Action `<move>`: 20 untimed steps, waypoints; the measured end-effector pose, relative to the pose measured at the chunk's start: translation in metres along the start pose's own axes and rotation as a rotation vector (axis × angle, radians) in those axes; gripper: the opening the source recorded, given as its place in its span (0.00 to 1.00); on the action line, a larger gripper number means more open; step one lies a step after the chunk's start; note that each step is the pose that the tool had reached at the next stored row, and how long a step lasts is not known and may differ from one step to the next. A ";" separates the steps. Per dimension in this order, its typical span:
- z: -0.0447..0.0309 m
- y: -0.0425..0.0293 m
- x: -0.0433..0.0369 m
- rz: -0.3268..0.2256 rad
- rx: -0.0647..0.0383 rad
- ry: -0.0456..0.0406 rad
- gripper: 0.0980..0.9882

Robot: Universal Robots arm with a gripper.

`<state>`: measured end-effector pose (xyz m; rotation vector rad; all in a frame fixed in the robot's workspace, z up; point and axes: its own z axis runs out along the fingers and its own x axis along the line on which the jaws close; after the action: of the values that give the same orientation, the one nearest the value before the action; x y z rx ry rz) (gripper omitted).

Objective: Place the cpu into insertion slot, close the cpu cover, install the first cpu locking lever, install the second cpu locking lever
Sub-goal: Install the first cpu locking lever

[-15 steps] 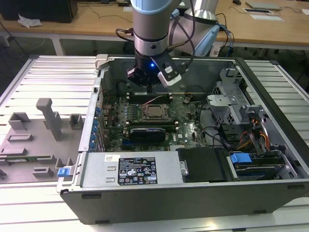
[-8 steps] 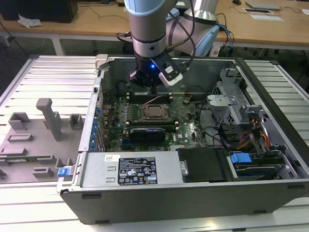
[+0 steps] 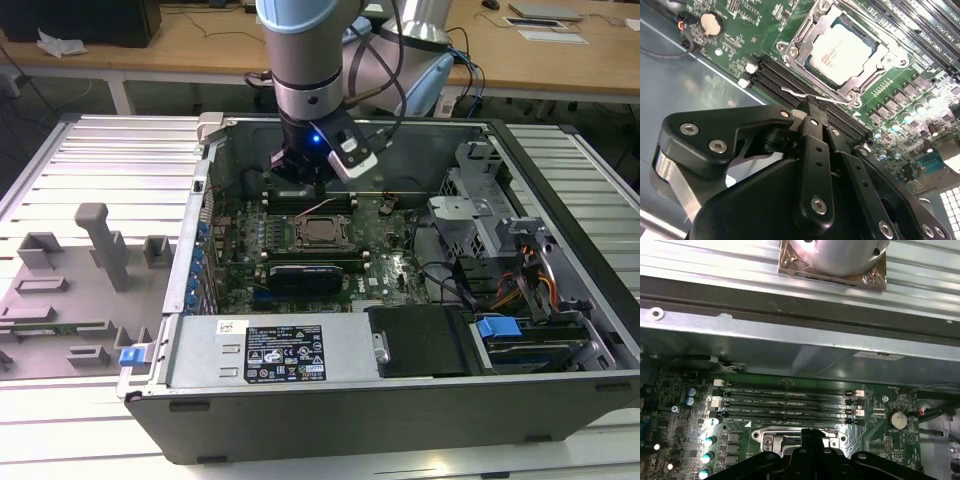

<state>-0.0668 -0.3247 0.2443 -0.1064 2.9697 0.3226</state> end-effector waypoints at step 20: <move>0.0195 0.0164 -0.0041 0.086 0.052 -0.0149 0.01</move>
<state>-0.0613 -0.3042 0.2295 0.0290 2.9708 0.2548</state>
